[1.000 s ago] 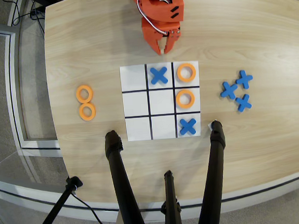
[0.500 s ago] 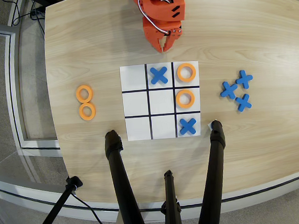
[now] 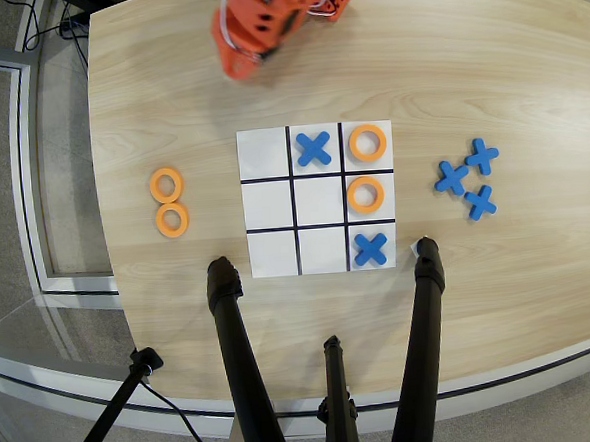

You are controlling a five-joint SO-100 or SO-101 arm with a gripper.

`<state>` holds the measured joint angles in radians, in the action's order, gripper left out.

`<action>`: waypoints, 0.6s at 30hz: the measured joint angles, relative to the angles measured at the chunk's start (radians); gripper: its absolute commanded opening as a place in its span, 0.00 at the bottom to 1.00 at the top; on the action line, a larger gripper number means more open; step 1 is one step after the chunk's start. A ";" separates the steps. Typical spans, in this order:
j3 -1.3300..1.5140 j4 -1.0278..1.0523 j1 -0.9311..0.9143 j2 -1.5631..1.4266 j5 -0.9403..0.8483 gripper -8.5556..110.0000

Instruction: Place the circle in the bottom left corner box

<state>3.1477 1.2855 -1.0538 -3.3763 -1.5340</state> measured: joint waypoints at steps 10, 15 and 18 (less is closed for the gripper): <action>0.000 0.000 -0.486 0.000 0.002 0.07; 0.000 0.002 -0.499 0.000 0.002 0.07; 0.000 0.002 -0.494 0.000 0.002 0.07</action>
<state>3.1477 1.2870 -1.5478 -3.3763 -1.5324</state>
